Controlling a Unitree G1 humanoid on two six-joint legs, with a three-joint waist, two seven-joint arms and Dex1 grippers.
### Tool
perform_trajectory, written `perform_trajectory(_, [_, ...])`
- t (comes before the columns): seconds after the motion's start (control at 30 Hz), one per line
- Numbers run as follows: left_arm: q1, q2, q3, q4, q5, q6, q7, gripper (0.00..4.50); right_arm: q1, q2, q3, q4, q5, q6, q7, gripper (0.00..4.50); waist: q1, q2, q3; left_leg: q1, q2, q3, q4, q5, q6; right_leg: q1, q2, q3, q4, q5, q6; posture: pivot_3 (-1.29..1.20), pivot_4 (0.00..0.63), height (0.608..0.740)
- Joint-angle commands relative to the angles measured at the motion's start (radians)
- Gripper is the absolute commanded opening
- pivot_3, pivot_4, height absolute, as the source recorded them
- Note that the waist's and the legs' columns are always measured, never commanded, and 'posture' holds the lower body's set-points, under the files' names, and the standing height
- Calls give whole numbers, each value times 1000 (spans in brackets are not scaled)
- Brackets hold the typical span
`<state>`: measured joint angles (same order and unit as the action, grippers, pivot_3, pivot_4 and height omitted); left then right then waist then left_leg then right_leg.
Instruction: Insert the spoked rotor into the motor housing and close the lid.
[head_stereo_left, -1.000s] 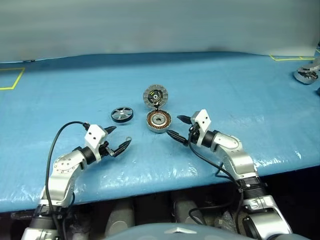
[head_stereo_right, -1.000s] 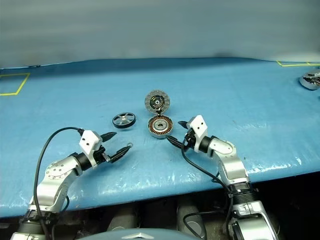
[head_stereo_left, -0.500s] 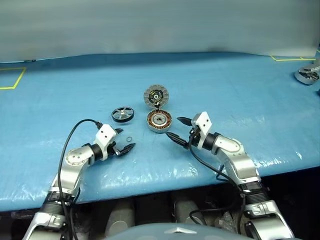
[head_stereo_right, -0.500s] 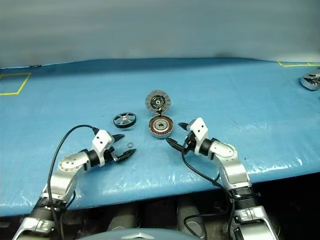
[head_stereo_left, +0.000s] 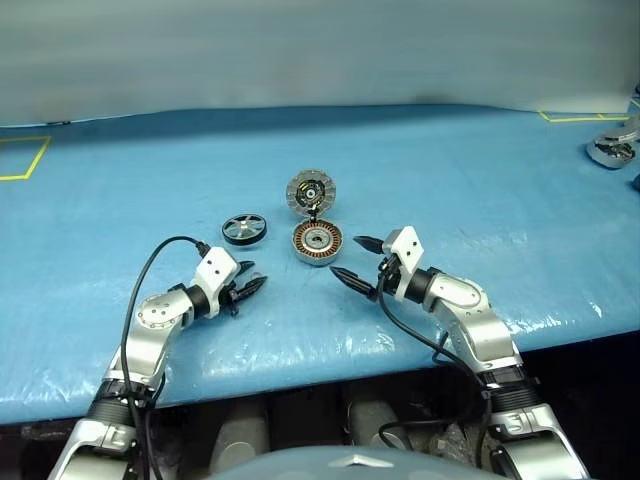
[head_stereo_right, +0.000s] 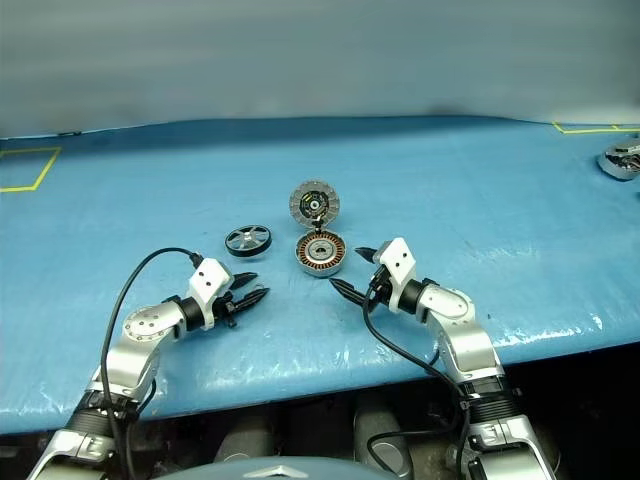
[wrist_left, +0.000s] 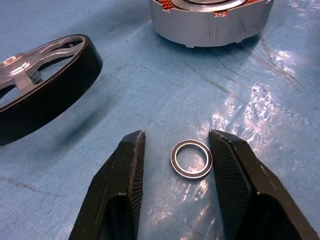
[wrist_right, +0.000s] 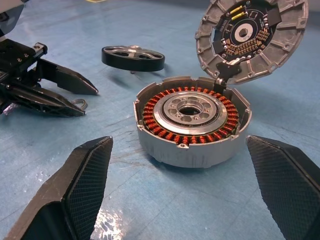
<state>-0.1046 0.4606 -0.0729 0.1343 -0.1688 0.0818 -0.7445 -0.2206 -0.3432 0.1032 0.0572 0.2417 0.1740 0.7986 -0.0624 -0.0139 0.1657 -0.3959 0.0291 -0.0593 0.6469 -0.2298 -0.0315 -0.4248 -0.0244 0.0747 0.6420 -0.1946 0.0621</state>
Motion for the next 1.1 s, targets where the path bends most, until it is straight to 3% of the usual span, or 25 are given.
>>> perform_trajectory(0.03, [26, 5, 39, -45, -53, 17, -26, 2048, -20, 3, -7, -23, 7, -26, 0, 4500, 1, 0, 0, 0, 0, 0, 0, 0, 0, 0, 0, 0, 0, 0, 0, 0, 150, 740])
perform_trajectory(0.7, [36, 9, 61, -61, -95, 17, -66, 2048, -64, -6, 13, 2, -25, -64, 2, 4500, 1, 0, 0, 0, 0, 0, 0, 0, 0, 0, 0, 0, 0, 0, 0, 0, 150, 740])
perform_trajectory(1.1, [70, 21, 77, -95, -99, 16, -77, 2048, -253, -29, 154, 124, -171, -130, 92, 4500, -1, 0, 0, -1, 0, 0, 0, 0, 0, -1, 0, 0, 0, 0, 0, 0, 150, 740])
